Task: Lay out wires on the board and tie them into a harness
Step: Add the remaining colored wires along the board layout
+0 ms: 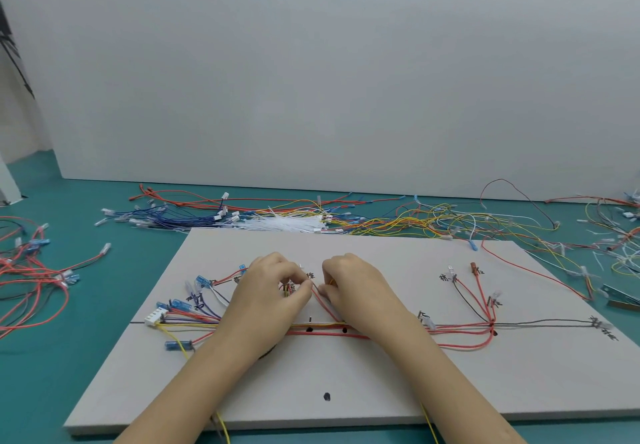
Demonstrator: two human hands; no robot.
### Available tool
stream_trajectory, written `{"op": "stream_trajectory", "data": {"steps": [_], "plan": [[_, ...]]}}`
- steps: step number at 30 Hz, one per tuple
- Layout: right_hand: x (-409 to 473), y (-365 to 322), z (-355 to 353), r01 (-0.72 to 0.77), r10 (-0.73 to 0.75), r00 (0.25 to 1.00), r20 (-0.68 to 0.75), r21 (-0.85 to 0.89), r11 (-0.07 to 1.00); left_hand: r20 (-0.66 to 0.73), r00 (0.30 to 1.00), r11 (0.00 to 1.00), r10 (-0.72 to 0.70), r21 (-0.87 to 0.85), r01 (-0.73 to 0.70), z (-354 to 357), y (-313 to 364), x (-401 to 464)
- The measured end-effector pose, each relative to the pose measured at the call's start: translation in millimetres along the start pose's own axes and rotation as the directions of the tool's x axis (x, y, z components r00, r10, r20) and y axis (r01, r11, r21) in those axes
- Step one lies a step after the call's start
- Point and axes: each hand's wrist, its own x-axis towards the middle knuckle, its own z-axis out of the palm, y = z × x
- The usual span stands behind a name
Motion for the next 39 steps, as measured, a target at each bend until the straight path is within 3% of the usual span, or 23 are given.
{"op": "stream_trajectory", "data": {"steps": [10, 16, 24, 34, 39], "plan": [[-6.7, 5.7, 1.1, -0.089, 0.089, 0.996, 0.005, 0.051, 0.995, 0.115, 0.991, 0.997, 0.064, 0.041, -0.069, 4.8, -2.1, -1.9], [-17.6, 4.5, 1.4, -0.01, 0.01, 1.0, -0.006, -0.017, 1.0, 0.151, 0.984, 0.989, 0.094, 0.098, -0.11, 7.0, -3.3, -0.6], [-25.2, 8.7, 0.5, 0.002, -0.002, 1.0, -0.008, 0.016, 1.0, 0.229, 0.961, 0.985, 0.157, 0.036, -0.17, 9.8, 0.6, -4.2], [-24.1, 9.1, 2.6, -0.135, 0.148, 0.988, -0.041, 0.226, 0.965, 0.308, 0.944, 0.978, 0.119, 0.125, -0.165, 15.4, -3.5, -5.9], [-24.2, 21.5, 1.8, -0.16, 0.144, 0.987, 0.07, 0.353, 0.922, 0.329, 0.939, 0.977, 0.098, 0.146, -0.153, 16.6, -3.9, -6.0]]}}
